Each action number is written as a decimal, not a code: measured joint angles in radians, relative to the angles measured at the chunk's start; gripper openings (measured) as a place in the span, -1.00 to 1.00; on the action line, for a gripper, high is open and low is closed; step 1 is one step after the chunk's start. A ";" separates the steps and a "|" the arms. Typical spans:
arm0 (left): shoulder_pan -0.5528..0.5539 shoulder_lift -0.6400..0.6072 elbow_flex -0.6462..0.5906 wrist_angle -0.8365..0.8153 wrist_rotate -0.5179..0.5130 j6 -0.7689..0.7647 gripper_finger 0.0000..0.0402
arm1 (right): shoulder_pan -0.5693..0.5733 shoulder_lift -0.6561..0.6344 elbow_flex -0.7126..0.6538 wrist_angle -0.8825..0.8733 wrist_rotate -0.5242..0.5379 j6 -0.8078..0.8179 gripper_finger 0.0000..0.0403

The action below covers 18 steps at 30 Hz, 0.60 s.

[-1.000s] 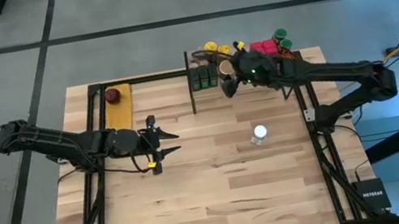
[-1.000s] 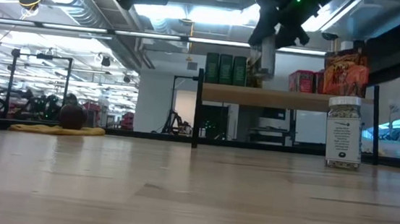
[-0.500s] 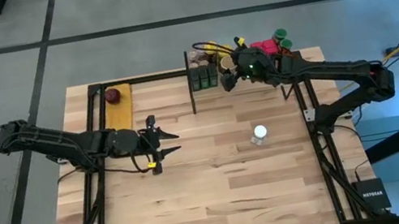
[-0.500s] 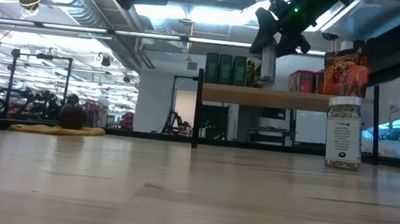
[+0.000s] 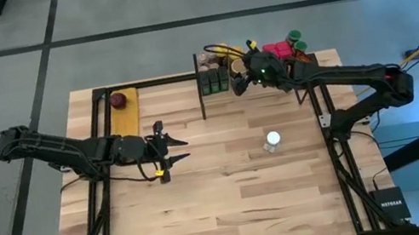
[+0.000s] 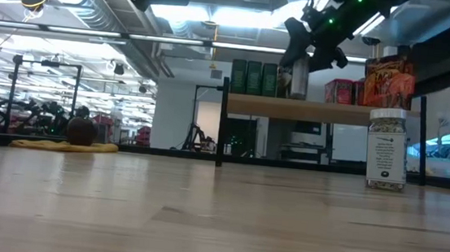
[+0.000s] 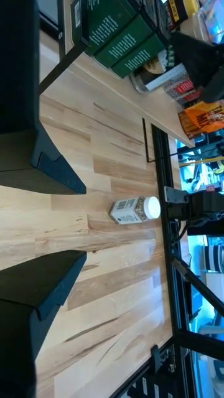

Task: Shelf spices
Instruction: Put the golden seasoning bottle on the shelf

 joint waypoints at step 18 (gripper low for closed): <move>0.000 0.000 0.000 0.000 0.000 -0.004 -0.25 | -0.014 0.044 0.016 0.035 -0.040 -0.047 0.41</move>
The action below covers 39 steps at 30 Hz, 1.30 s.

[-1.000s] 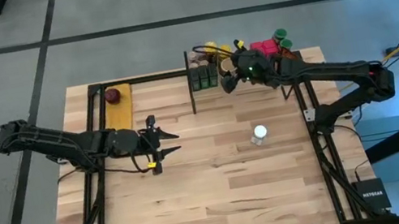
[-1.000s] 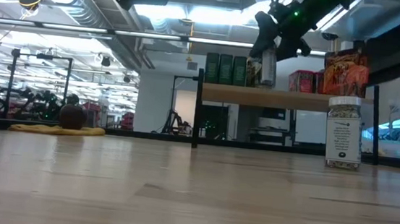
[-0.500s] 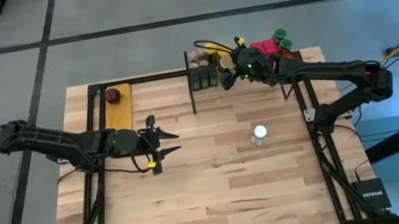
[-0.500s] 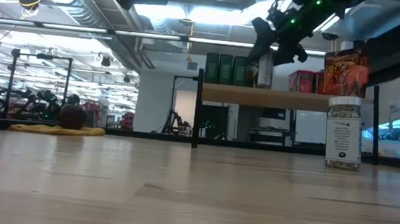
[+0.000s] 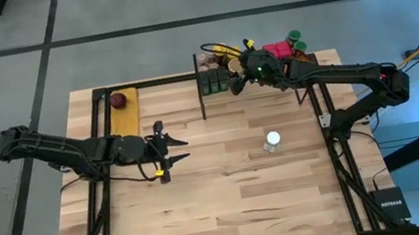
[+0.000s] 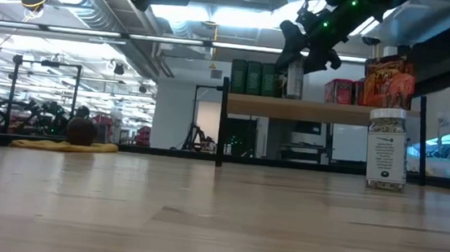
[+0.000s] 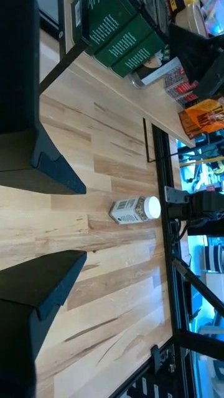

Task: Shelf spices
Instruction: Put the golden seasoning bottle on the shelf

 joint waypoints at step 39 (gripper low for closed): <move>0.000 0.000 0.000 0.000 0.000 -0.008 -0.25 | 0.001 -0.101 0.003 -0.021 -0.043 -0.007 0.73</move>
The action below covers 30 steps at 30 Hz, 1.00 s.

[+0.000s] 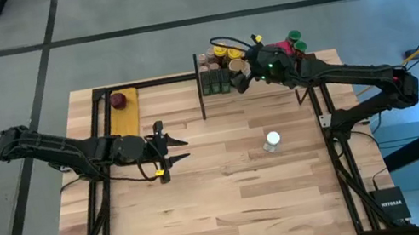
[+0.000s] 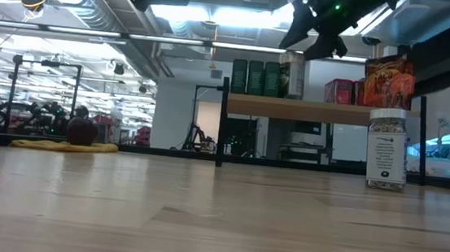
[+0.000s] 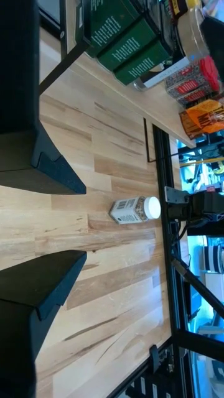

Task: Shelf spices
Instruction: Put the golden seasoning bottle on the shelf

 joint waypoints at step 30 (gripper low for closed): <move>0.000 0.000 0.000 0.004 0.000 0.027 -0.25 | -0.001 -0.025 -0.022 -0.278 0.249 -0.065 0.73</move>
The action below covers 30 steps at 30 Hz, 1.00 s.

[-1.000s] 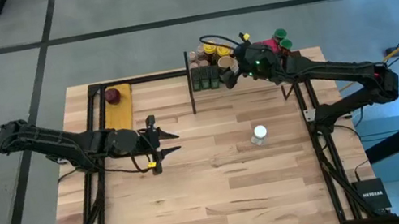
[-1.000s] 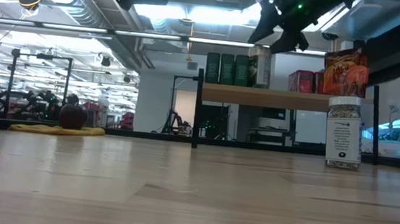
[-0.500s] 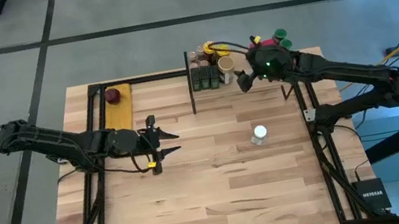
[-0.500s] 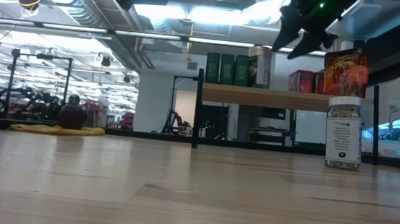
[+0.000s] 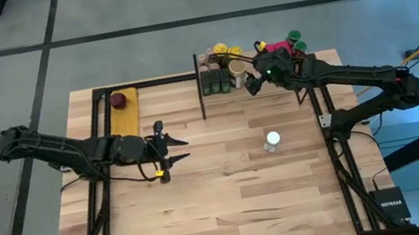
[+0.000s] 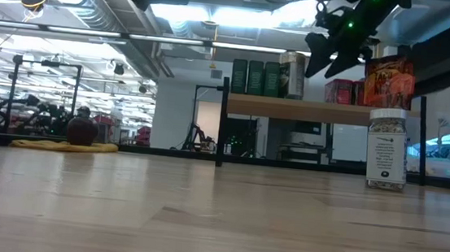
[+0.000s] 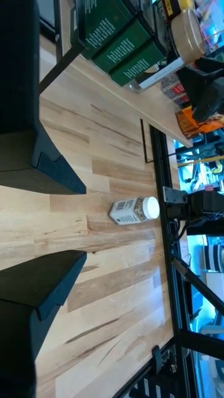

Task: Shelf spices
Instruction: Put the golden seasoning bottle on the shelf, then put the white seasoning bottle on the shelf

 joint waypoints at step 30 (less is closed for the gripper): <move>0.000 0.000 0.000 -0.008 0.000 -0.001 -0.25 | 0.319 -0.056 0.198 -0.377 -0.136 0.195 0.73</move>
